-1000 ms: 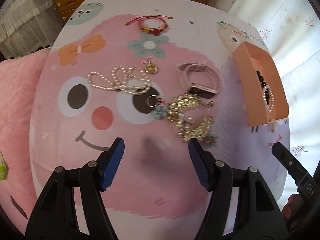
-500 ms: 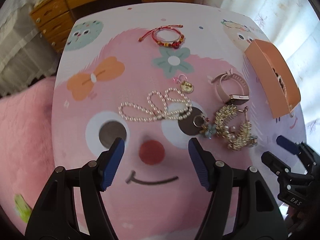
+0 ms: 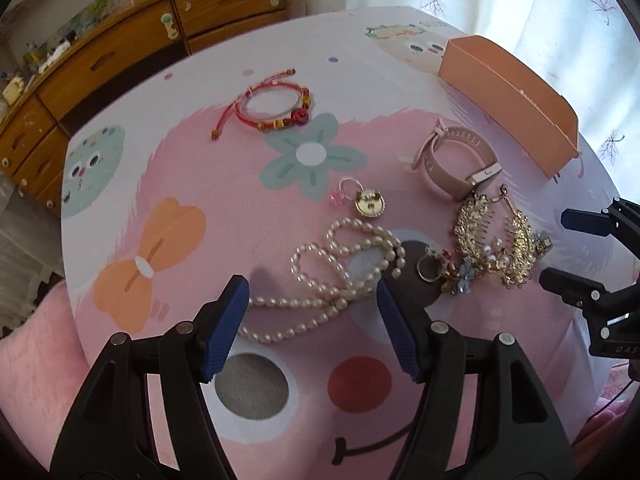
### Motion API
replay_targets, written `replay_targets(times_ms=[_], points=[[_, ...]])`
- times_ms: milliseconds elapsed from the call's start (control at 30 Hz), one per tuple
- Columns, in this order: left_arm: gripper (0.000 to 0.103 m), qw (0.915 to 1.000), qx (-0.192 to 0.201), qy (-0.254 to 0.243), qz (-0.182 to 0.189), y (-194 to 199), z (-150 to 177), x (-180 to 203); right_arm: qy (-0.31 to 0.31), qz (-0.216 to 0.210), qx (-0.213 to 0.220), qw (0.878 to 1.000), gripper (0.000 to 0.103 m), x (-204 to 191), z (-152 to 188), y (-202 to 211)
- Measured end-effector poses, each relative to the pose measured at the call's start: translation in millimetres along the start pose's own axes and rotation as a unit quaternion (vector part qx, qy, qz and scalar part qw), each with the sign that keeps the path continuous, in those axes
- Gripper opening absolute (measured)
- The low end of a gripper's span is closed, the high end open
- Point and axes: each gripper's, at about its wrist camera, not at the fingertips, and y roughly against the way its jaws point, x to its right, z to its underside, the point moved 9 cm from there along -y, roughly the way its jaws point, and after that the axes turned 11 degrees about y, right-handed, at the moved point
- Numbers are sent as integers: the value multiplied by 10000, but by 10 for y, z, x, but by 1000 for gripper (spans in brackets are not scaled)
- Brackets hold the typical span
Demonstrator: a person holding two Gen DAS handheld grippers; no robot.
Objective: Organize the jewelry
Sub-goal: 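Move the left tool to the pearl necklace and grasp it, then lift the pearl necklace with left tool while right tool grasps blue flower earring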
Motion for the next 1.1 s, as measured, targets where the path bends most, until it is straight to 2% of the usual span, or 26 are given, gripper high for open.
replay_targets(times_ms=[67,233,400,500,633,667,767,933,1100], points=[[64,9999,-67,-35,93,-53,-4,25,50,36,15,10000,70,-22,-1,-1],[64,9996,88,-184,182,-85,-32,117,93,40,26,9999,66,-66,-2,-36],[60,9995,168,-185,201,-86,-50,167,120,116,18,9999,51,-67,-19,-83],[47,9992,253,-235,222,-42,-7,236,168,152,89,9997,40,-77,-46,-88],[22,9987,350,-283,257,5,45,336,220,164,146,9995,24,-91,-78,-94],[17,9987,351,-270,271,16,61,362,204,167,146,9995,24,-91,-80,-94],[13,9990,359,-83,257,27,76,370,123,85,161,9998,24,-102,-72,-88],[12,9978,312,459,358,65,133,346,27,14,178,9998,24,-110,-22,-55],[7,9961,261,751,379,117,204,326,-159,-86,242,9995,24,-102,26,2]])
